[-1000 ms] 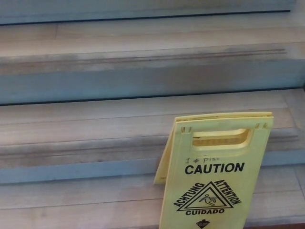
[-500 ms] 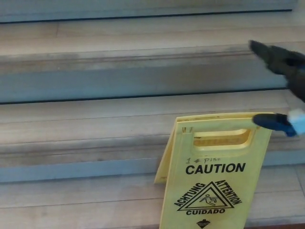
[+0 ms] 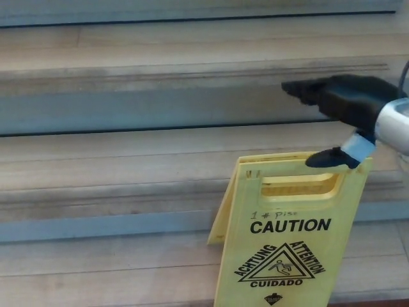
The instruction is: The robot uses its right hand to pick up a caution sign board kept on the stair and turn around and walk towards a pillar and place the sign against it
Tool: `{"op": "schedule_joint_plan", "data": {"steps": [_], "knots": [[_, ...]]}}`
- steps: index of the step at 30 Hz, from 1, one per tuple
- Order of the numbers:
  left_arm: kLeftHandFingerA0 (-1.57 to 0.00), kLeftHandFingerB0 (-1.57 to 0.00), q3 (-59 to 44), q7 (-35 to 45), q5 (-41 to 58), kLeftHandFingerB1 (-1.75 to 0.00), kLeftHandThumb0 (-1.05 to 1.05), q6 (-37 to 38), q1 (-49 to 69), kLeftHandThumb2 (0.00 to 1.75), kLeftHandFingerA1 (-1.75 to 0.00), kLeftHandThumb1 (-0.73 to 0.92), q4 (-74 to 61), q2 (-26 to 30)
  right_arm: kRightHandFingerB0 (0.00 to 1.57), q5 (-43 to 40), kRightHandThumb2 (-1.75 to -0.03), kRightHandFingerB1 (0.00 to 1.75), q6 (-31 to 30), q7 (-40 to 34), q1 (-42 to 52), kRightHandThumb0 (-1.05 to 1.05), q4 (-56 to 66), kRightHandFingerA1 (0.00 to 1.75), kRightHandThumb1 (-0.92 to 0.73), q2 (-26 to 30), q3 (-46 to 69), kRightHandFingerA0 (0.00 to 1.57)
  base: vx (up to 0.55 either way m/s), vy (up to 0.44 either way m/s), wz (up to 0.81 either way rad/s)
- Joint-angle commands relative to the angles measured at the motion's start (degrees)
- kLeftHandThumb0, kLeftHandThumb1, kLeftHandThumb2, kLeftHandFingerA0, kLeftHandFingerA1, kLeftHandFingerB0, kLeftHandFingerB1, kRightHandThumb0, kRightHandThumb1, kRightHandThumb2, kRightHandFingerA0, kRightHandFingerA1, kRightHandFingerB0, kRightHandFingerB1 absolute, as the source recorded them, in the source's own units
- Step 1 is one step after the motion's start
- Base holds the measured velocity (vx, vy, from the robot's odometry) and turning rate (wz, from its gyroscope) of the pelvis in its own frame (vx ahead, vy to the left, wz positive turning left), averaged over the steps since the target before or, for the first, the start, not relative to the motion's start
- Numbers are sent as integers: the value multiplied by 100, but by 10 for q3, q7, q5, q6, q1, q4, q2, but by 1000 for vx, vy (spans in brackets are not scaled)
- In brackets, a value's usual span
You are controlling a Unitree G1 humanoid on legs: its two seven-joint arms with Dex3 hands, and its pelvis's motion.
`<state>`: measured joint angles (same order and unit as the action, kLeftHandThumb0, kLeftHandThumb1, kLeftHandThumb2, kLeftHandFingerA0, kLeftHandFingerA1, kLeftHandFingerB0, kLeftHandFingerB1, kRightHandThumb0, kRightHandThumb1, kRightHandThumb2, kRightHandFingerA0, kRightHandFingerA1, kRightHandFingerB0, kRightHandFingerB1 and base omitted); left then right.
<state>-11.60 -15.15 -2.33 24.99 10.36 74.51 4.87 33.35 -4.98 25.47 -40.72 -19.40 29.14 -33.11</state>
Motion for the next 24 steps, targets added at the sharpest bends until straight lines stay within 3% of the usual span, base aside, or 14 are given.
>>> {"op": "schedule_joint_plan", "data": {"steps": [1, 3, 10, 11, 12, 14, 15, 19, 20, 21, 24], "knots": [[-106, -93, 3, -19, -3, -63, -2, -4, -1, 98, -87, 54, -2, 12, 0, 50, -90, 1, -35, 30, -22, -90, -67, 0, -54, -16, -26, 0, 0, 0, 0], [-105, -93, 4, -20, -4, -61, -4, -7, -3, 89, -83, 57, -1, 12, 0, 53, -90, 2, -35, 31, -21, -92, -76, 0, -53, -19, -28, 0, 0, 0, 0], [-104, -93, 4, -19, -3, -64, -3, 0, 1, 84, -84, 57, -1, 14, 0, 63, -88, 3, -59, 37, 5, -89, -120, 0, -52, -52, -47, 0, 0, 0, 0], [-106, -95, 0, -14, 2, -63, -6, 0, 1, 83, -87, 57, 0, 14, 0, 64, -56, 3, -62, 37, 7, -82, -123, 0, -50, -57, -49, 0, 0, 0, 0], [-104, -94, -6, -7, 10, -62, -6, -2, 2, 82, -87, 58, 0, 12, 0, 67, -89, 4, -67, 36, 12, -92, -132, 0, -54, -67, -53, 0, 0, 0, 0], [-102, -92, 0, -14, 0, -61, 2, -9, 4, 87, -82, 57, 2, 13, 0, 68, -87, 9, -70, 28, 15, -86, -144, 6, -49, -77, -55, 0, 0, 0, 0], [-105, -95, -4, -10, 5, -63, -2, -10, 6, 90, -86, 56, 2, 12, 0, 69, -86, 4, -72, 25, 17, -91, -146, 0, -52, -81, -54, 0, 0, 0, 0], [-103, -92, 2, -15, -2, -63, -6, -10, 10, 82, -82, 58, 3, 12, 0, 72, -86, 4, -73, 8, 10, -91, -173, 0, -52, -100, -50, 0, 0, 0, 0], [-105, -94, 1, -16, -1, -62, -10, -11, 10, 70, -81, 63, 2, 12, 0, 73, -85, 5, -72, 2, 7, -91, -182, 0, -51, -105, -50, 0, 0, 0, 0], [-106, -94, -1, -15, 3, -64, -7, -7, 13, 76, -83, 61, 0, 10, 0, 71, -84, 10, -67, -10, 0, -84, -200, 5, -48, -114, -47, 0, 0, 0, 0], [-103, -93, -3, -13, 5, -64, -10, -11, 18, 71, -86, 61, -3, 7, 0, 64, -84, 16, -53, -29, -1, -76, -215, 11, -43, -119, -35, 0, 0, 0, 0]]}}
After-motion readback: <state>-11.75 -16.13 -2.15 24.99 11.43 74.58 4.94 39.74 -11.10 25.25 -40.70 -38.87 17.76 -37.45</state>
